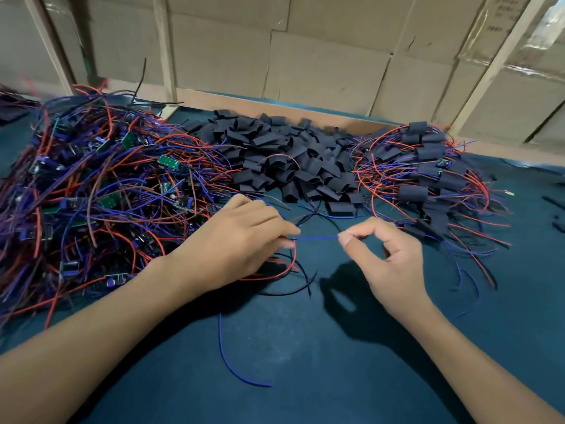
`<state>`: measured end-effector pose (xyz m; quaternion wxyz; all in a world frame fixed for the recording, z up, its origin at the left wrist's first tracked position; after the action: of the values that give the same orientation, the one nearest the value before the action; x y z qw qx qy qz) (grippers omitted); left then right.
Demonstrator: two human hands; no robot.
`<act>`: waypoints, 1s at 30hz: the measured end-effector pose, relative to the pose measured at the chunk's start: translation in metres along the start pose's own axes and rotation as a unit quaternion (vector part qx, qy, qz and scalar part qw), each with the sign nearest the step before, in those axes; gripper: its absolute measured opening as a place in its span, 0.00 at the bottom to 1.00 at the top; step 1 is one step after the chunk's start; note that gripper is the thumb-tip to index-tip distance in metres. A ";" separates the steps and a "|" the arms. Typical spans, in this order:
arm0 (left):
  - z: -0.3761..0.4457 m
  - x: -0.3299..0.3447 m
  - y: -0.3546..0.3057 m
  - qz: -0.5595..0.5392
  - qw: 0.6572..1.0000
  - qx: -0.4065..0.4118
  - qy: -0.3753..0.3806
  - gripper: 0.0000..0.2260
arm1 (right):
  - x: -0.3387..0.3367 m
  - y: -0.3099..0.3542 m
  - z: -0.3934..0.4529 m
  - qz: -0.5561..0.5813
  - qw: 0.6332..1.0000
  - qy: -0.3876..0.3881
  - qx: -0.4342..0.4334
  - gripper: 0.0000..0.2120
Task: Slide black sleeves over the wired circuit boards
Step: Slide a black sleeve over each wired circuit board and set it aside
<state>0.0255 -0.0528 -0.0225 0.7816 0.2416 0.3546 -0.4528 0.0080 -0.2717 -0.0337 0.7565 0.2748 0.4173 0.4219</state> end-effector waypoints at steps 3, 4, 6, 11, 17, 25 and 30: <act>-0.002 -0.002 0.009 -0.008 0.999 -0.030 0.035 0.05 | -0.008 -0.003 0.003 0.025 0.999 -0.042 0.013 0.07; -0.002 -0.002 0.013 -0.019 0.998 -0.041 0.046 0.05 | -0.009 -0.004 0.004 0.032 0.998 -0.056 0.018 0.06; -0.004 -0.003 0.019 -0.050 0.995 -0.060 0.063 0.07 | -0.009 -0.006 0.004 0.040 0.996 -0.077 0.024 0.05; -0.009 -0.007 0.026 -0.057 0.991 -0.097 0.076 0.17 | -0.014 -0.011 0.006 0.088 0.984 -0.143 0.055 0.08; -0.008 -0.009 0.022 -0.023 0.992 -0.098 0.079 0.20 | -0.025 -0.013 0.010 0.088 0.974 -0.195 0.076 0.11; -0.010 0.000 0.018 0.018 0.988 -0.046 0.146 0.20 | -0.043 -0.034 0.026 -0.229 0.952 -0.077 0.189 0.14; -0.008 -0.005 0.012 0.064 0.992 -0.008 0.113 0.12 | -0.038 -0.018 0.026 -0.402 0.907 -0.061 0.107 0.09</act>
<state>0.0318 -0.0386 -0.0229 0.7658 0.3067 0.4280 -0.3692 0.0267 -0.3155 -0.0189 0.8523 0.1881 0.4878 0.0172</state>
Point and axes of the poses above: each hand's wrist, its own z-axis towards the middle knuckle, its own x-axis out of the palm, y = z × x, the point moved 5 cm from there along z, towards the middle knuckle, and after that the axes turned 6 degrees about x, right-handed, at the moved point
